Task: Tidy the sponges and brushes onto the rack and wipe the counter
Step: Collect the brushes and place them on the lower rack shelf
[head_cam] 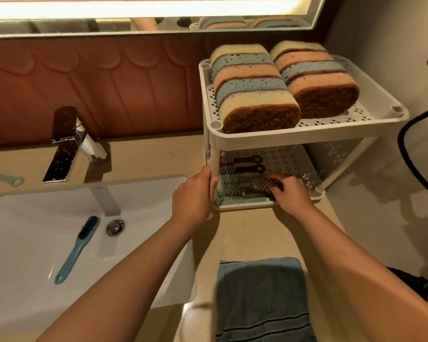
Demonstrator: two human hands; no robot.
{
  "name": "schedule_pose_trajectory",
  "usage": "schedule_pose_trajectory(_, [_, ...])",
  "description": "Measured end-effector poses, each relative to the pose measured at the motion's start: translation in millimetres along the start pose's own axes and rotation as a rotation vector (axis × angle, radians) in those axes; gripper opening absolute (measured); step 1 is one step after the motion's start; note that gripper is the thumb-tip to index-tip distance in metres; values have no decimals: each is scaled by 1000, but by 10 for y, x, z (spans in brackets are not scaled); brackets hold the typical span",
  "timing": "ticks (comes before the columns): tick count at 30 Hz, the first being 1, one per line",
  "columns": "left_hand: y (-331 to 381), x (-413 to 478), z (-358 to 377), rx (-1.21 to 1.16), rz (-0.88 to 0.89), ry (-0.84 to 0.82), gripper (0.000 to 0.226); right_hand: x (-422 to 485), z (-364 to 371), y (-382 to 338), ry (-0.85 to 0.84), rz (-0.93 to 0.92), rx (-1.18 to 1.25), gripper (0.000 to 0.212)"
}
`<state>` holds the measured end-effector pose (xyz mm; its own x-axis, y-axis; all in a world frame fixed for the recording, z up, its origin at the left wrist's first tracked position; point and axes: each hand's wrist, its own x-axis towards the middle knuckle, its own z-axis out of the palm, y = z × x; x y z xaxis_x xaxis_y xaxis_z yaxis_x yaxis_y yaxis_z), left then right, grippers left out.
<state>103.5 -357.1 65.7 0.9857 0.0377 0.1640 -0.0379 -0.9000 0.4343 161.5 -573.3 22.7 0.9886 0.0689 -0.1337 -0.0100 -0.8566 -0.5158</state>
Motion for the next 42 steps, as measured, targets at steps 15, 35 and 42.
schedule_pose_trajectory(15, [-49,11,38,28,15,3,36,96,171,163,-208,-2,-88,29])
schedule_pose_trajectory(35, [-469,-639,-207,-362,-123,-723,31,-683,217,-579,-244,-230,202,24])
schedule_pose_trajectory(42, [-958,-1141,-618,-275,-218,-717,38,-1086,578,-1198,-520,-327,176,26])
